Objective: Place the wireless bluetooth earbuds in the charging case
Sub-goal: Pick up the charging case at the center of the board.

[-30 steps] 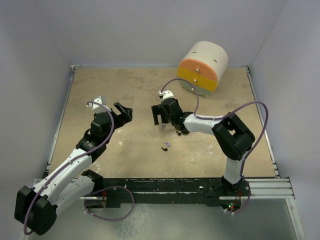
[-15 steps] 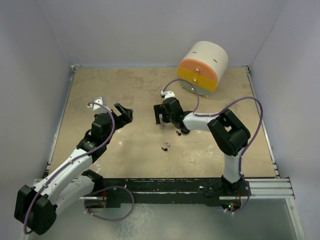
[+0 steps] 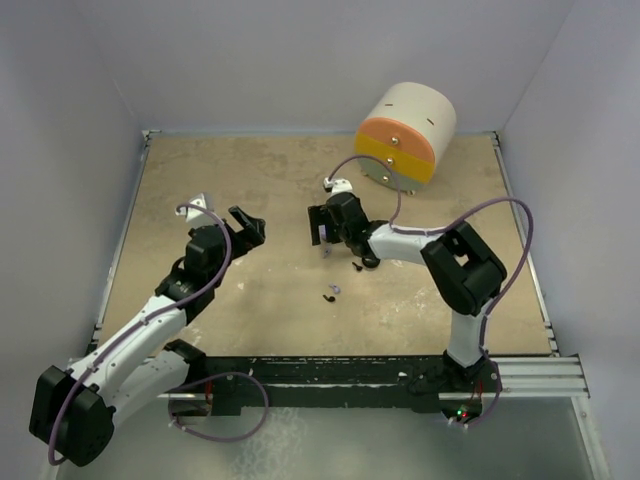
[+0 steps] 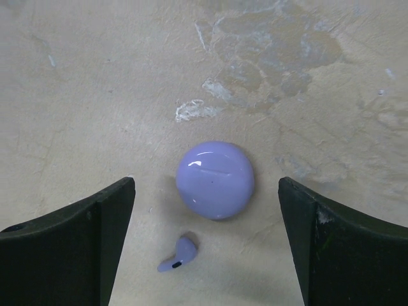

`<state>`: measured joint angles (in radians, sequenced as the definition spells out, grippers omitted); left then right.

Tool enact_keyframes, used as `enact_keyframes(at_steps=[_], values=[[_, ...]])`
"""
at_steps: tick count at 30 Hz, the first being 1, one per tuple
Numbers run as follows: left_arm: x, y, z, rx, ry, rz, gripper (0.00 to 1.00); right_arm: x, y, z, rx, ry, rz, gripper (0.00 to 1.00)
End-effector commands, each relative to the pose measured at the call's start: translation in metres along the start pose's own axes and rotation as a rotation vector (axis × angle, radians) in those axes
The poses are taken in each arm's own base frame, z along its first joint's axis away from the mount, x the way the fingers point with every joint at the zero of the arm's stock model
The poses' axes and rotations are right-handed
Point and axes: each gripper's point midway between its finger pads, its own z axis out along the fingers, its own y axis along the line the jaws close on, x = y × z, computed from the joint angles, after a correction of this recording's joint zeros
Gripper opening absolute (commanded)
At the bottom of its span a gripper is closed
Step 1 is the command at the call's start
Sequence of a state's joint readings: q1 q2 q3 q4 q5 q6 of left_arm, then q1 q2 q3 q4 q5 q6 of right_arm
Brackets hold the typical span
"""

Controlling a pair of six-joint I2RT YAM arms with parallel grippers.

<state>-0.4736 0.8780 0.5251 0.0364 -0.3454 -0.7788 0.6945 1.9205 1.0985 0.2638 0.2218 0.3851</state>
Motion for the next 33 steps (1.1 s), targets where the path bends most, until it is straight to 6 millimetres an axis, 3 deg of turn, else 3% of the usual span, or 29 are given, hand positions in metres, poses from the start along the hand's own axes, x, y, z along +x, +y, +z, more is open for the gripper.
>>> enact_keyframes(at_steps=[1,4,8,16,21,29,33], values=[[-0.017,-0.014,0.002,0.003,-0.038,-0.066,0.88,-0.068,-0.001,-0.039,0.032,-0.15,0.057,0.96],[-0.019,-0.015,-0.002,-0.014,-0.022,-0.091,0.88,-0.094,0.002,-0.06,0.031,-0.194,0.095,0.96],[-0.021,-0.007,-0.009,-0.045,-0.025,-0.073,0.88,-0.1,0.0,-0.072,0.025,-0.235,0.105,0.96],[-0.012,-0.006,-0.001,-0.005,-0.036,-0.035,0.88,-0.059,-0.014,-0.056,0.1,-0.196,0.083,0.96],[-0.003,-0.013,0.004,0.012,0.025,0.029,0.87,-0.046,-0.012,-0.045,0.094,-0.178,0.043,0.96],[-0.007,-0.003,-0.012,0.0,0.014,0.055,0.87,-0.029,-0.008,-0.024,0.095,-0.137,0.031,0.96],[-0.004,0.001,-0.018,-0.006,0.023,0.044,0.87,-0.03,-0.001,-0.03,0.08,-0.142,0.054,0.96]])
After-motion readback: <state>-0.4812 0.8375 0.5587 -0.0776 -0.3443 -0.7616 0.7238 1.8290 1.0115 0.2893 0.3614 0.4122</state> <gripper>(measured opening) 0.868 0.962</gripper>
